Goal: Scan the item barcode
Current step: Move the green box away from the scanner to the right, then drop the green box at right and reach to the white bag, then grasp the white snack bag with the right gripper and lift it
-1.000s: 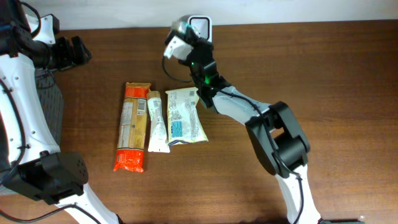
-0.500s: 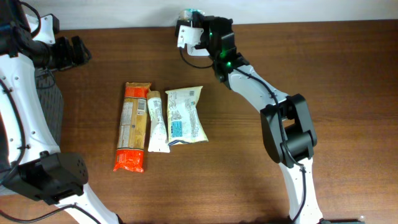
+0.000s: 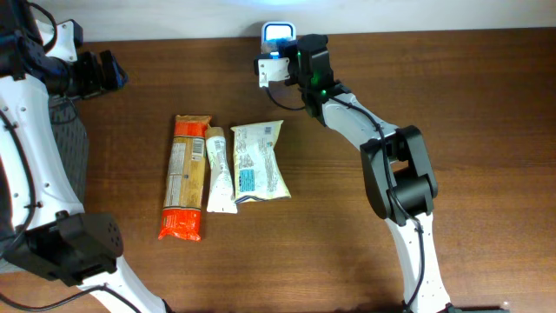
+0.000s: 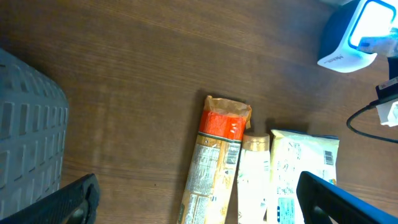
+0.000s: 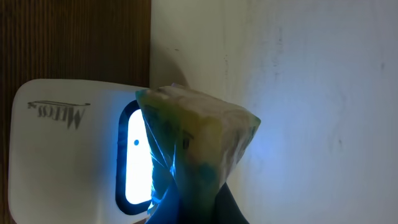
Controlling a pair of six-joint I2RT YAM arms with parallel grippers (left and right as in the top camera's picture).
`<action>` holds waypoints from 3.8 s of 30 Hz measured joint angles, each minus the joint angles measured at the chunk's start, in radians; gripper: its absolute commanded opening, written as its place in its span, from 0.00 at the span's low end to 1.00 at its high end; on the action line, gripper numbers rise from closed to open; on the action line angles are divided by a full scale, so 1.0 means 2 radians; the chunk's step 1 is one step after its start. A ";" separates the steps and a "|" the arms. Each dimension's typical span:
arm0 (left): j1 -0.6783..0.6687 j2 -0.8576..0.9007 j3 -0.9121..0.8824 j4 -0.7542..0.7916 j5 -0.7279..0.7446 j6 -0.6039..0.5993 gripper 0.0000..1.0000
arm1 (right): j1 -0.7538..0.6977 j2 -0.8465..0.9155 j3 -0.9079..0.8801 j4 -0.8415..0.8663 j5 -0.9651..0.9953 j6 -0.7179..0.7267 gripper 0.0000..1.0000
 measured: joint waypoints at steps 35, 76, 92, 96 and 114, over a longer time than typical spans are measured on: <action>0.000 0.000 0.000 0.000 0.000 0.000 0.99 | -0.303 -0.277 -0.276 -0.542 -0.034 0.880 0.40; 0.000 0.000 0.000 0.000 0.000 0.000 0.99 | -0.123 -0.184 -0.122 -0.630 -0.255 0.762 0.91; 0.000 0.000 0.000 0.000 0.000 0.000 0.99 | -0.103 -0.080 -0.094 -0.378 -0.317 0.715 0.99; 0.000 0.000 0.000 0.000 0.000 0.000 0.99 | -0.093 -0.069 -0.094 -0.360 -0.339 0.720 0.99; 0.000 0.000 0.000 0.000 0.000 0.000 0.99 | -0.037 -0.060 -0.114 -0.388 -0.351 0.788 0.04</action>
